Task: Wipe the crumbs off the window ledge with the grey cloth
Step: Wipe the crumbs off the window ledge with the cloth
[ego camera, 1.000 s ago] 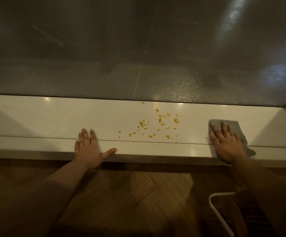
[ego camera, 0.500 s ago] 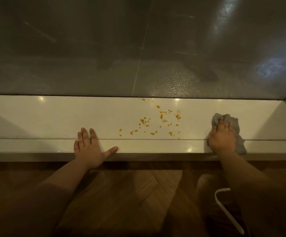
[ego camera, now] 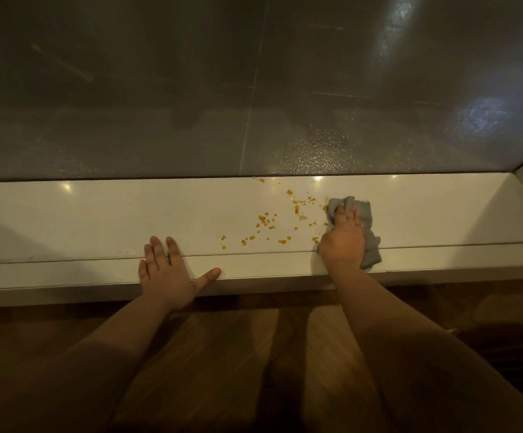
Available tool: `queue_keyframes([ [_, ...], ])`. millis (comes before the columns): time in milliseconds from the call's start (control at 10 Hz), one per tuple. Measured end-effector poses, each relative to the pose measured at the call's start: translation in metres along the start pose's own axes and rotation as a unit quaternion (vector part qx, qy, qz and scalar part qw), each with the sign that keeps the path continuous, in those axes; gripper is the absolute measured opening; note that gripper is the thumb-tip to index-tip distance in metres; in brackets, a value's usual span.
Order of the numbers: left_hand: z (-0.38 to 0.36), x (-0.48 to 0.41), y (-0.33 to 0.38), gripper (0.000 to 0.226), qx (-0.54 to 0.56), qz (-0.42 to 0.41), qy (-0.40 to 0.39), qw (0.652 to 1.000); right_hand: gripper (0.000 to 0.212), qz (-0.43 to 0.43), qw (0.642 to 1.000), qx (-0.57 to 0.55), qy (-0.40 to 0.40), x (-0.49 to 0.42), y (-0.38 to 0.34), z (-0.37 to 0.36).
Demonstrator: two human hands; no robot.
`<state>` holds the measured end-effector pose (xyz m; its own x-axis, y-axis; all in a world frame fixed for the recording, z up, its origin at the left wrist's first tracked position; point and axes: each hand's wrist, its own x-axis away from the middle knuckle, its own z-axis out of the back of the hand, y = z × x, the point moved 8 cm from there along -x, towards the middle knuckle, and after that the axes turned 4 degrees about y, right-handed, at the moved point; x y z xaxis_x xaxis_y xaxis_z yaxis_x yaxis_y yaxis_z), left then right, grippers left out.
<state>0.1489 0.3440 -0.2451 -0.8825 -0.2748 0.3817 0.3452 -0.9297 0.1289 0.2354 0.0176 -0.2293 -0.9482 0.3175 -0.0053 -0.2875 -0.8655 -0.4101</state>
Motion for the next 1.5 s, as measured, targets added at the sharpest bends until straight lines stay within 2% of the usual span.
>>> queue_keyframes([
  [200,0.0,0.0,0.0,0.116,0.0,-0.002,0.0,1.0,0.068,-0.006,0.999,-0.04,0.012,0.015,-0.037,-0.011],
  [400,0.001,0.0,0.0,0.116,0.012,-0.003,0.01,1.0,0.076,-0.054,0.991,-0.117,0.019,0.021,-0.052,-0.02],
  [500,0.0,-0.001,-0.001,0.117,0.015,0.0,0.005,1.0,0.075,-0.069,0.976,-0.2,0.057,0.018,-0.046,-0.022],
  [600,-0.001,-0.001,-0.001,0.117,0.016,0.005,-0.005,1.0,0.062,-0.117,0.936,-0.327,0.047,0.02,-0.035,-0.021],
  [700,-0.001,-0.002,-0.001,0.117,0.02,0.0,-0.025,0.999,0.061,-0.156,0.889,-0.43,0.0,0.022,-0.025,-0.012],
  [800,0.0,-0.001,0.0,0.117,0.022,-0.003,-0.034,0.999,0.053,-0.124,0.869,-0.479,0.014,0.006,-0.02,0.023],
  [900,-0.001,-0.001,-0.001,0.118,0.022,-0.001,-0.04,0.999,0.06,-0.038,0.917,-0.395,0.042,-0.024,-0.013,0.057],
  [1000,-0.001,-0.003,-0.001,0.119,0.018,0.003,-0.037,0.999,0.066,0.001,0.958,-0.287,0.023,-0.052,0.008,0.07],
  [1100,-0.002,-0.003,-0.002,0.121,0.011,0.005,-0.037,0.999,0.049,0.051,0.985,-0.161,-0.024,-0.067,0.031,0.064],
  [1200,-0.002,-0.003,-0.001,0.125,0.006,0.006,-0.038,0.999,0.033,0.122,0.986,-0.112,-0.013,-0.071,0.034,0.05],
  [1300,-0.002,-0.004,-0.001,0.125,0.002,0.005,-0.025,1.0,0.038,0.194,0.979,-0.057,0.012,-0.08,0.026,0.037],
  [1400,-0.002,-0.003,-0.001,0.125,-0.002,0.006,-0.022,1.0,0.052,0.209,0.977,-0.038,-0.023,-0.088,0.019,0.024],
  [1500,-0.002,-0.003,-0.001,0.125,0.001,0.007,-0.02,1.0,0.057,0.204,0.977,-0.039,-0.035,-0.092,0.01,0.018],
])
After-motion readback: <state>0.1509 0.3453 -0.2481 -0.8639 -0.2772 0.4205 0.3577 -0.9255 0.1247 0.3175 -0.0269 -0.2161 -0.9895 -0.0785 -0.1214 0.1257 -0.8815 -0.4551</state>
